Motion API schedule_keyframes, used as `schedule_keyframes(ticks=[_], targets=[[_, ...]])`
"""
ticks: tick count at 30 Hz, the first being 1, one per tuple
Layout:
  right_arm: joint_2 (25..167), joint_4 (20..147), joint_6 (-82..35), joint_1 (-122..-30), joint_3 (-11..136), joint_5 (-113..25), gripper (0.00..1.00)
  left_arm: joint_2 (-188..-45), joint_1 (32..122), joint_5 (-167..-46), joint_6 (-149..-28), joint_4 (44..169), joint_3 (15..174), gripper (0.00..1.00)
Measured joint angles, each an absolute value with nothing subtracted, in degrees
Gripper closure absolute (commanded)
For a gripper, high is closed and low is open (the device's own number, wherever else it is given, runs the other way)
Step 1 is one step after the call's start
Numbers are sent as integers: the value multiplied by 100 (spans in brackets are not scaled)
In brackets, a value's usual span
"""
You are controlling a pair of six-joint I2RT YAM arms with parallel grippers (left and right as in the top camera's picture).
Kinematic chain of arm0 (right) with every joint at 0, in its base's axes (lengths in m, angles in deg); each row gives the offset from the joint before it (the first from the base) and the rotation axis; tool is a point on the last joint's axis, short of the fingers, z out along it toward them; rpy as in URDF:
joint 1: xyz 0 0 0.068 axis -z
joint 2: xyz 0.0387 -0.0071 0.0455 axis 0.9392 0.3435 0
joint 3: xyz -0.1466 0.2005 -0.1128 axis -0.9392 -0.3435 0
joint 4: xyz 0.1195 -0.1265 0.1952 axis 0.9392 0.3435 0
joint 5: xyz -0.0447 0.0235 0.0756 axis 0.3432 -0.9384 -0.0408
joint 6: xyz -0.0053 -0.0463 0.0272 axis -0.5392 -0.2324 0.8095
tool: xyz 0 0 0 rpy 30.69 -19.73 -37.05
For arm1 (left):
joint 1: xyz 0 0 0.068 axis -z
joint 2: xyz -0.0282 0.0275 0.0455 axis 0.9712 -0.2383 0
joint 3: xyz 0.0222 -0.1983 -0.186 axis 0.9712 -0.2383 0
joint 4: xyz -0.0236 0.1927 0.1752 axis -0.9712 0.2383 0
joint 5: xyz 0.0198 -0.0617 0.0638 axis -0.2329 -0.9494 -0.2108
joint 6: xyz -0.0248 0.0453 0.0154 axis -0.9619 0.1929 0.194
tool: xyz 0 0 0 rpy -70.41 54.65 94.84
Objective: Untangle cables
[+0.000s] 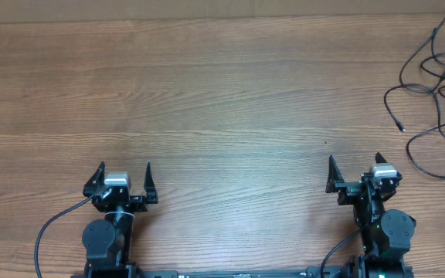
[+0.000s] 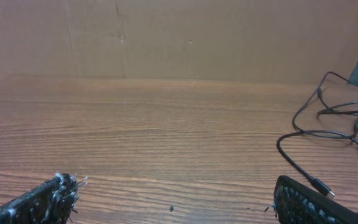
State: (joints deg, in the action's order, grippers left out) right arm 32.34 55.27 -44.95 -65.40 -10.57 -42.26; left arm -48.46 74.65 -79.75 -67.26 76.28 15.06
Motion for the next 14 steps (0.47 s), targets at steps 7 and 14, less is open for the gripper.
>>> schedule_keyframes(ticks=[7,14], targets=[[3234,5527,-4497,-6540,-1057,-4224,0,-4846,7465,-7975,-6726,7628,1506,0],[3234,5525,-4508,-6540,-1057,-4186,0,-4846,7465,-7975,-6726,7628,1506,0]])
